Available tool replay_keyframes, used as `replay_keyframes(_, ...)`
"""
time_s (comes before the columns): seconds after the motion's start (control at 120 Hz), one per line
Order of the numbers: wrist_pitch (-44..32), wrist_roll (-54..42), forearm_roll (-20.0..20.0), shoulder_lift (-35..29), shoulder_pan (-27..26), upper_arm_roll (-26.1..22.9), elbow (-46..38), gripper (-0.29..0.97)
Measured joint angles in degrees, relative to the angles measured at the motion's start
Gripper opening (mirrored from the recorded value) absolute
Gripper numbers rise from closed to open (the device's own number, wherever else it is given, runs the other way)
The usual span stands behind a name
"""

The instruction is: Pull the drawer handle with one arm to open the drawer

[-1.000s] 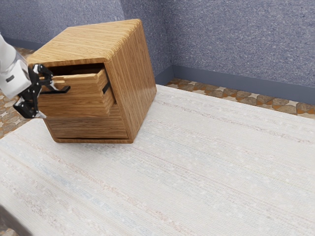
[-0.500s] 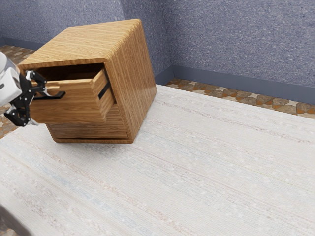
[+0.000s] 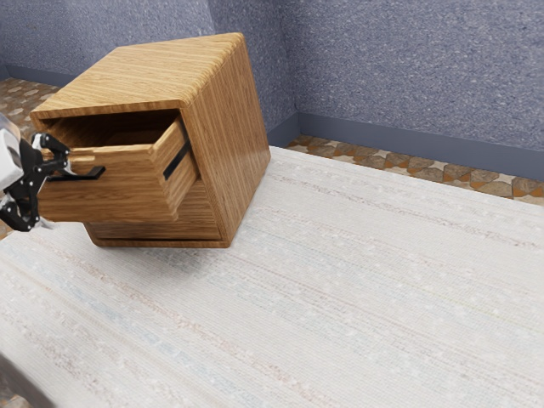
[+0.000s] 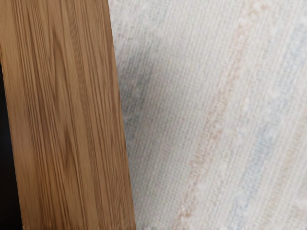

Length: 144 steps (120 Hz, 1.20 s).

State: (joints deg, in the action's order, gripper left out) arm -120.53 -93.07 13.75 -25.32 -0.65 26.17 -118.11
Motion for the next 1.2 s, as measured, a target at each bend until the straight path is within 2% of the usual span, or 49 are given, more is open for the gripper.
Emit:
replay_keyframes(0.142, 0.00, 0.02, -0.04, -1.34, 2.49, -2.26, -1.71, 0.64)
replay_keyframes(0.575, -0.05, 0.06, 1.71, -6.30, 3.15, -2.42, -6.35, 0.68)
replay_keyframes(0.742, -0.08, 0.09, 2.25, -8.22, 3.45, -2.40, -7.82, 0.66)
replay_keyframes(0.858, -0.03, 0.10, 2.45, -9.23, 3.51, -2.35, -8.09, 0.63)
replay_keyframes(1.1, 0.71, 0.10, 2.51, -12.94, 3.27, -2.40, -8.07, 0.66)
replay_keyframes(1.2, 2.51, 0.25, 2.44, -13.59, 4.31, -4.48, -6.16, 0.67)
